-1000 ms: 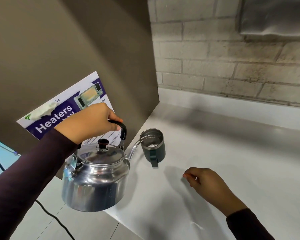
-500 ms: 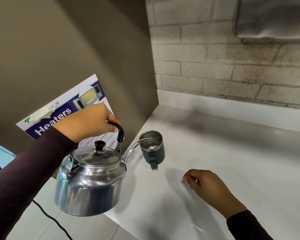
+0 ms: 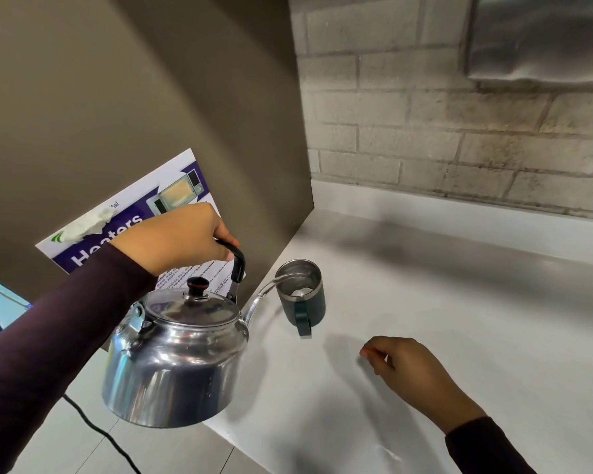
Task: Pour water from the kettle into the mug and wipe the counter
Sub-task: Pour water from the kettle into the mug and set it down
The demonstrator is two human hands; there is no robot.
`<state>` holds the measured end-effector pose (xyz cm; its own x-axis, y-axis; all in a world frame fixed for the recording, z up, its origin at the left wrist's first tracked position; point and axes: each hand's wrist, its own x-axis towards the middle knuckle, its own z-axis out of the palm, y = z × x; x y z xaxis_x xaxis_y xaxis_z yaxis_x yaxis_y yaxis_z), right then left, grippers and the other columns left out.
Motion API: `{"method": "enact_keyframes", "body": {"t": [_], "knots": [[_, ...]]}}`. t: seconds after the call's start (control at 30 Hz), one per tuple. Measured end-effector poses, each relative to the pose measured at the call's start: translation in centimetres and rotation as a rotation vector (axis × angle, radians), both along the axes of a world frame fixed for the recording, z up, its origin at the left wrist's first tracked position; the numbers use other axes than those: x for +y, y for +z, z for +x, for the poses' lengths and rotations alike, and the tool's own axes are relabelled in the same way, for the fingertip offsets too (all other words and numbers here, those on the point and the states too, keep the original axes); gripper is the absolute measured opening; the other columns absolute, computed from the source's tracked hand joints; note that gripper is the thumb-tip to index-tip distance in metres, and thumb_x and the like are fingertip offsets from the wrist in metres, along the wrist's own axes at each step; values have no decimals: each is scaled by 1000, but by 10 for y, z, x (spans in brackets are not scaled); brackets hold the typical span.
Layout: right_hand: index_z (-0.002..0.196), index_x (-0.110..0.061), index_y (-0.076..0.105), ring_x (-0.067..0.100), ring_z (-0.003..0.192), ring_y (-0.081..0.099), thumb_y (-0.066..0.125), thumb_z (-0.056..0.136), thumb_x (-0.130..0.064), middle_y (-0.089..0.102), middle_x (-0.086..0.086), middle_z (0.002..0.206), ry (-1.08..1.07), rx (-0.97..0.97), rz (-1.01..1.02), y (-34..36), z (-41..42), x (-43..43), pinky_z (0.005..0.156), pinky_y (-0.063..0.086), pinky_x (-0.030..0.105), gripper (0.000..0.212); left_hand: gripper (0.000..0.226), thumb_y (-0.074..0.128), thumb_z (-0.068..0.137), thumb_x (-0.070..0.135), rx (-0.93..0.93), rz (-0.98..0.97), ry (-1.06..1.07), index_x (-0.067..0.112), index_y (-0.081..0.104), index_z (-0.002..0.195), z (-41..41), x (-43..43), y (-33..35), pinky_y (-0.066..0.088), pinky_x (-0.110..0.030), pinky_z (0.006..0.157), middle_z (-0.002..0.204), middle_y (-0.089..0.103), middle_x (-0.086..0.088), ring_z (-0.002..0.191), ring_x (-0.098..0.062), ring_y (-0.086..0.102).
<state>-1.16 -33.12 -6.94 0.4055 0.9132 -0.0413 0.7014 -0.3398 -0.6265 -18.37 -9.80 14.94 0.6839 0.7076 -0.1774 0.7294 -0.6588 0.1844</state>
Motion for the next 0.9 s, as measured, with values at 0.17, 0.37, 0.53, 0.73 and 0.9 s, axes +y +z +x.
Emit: {"method": "enact_keyframes", "body": {"t": [0.17, 0.37, 0.53, 0.73, 0.9], "knots": [[92, -26, 66, 0, 58, 46, 47, 93, -31, 57, -15, 71, 7, -7, -2, -1, 0, -1, 58, 32, 5, 19, 20, 70, 80, 19, 0, 5, -11, 21, 75, 100, 1, 0, 1, 43, -18, 59, 94, 75, 1, 67, -4, 58], [91, -27, 66, -3, 56, 45, 48, 93, -33, 56, -17, 69, -2, -8, 2, -2, 1, 1, 57, 33, 5, 19, 21, 69, 81, 17, 17, -3, -25, 19, 75, 101, 4, -1, 2, 38, -14, 57, 85, 70, 3, 65, -1, 54], [91, -28, 66, 0, 59, 47, 47, 93, -33, 61, -14, 72, 1, -8, -2, -2, 1, 0, 58, 34, 6, 19, 21, 69, 81, 17, 24, 1, -28, 19, 75, 101, 4, -2, 3, 35, -10, 49, 71, 65, 10, 57, 0, 50], [93, -28, 66, -4, 57, 45, 47, 93, -33, 58, -16, 72, 3, -12, 1, -1, 2, 0, 58, 33, 6, 20, 22, 69, 81, 17, 23, 6, -29, 18, 75, 102, 5, -1, 2, 34, -15, 52, 66, 59, 15, 57, 0, 49], [93, -27, 66, -1, 58, 45, 47, 93, -33, 56, -16, 70, -3, -16, 0, -1, 2, 0, 59, 35, 11, 20, 21, 70, 80, 19, 25, 22, -30, 21, 75, 100, 5, -2, 1, 29, -12, 46, 56, 53, 21, 46, 1, 46]]}}
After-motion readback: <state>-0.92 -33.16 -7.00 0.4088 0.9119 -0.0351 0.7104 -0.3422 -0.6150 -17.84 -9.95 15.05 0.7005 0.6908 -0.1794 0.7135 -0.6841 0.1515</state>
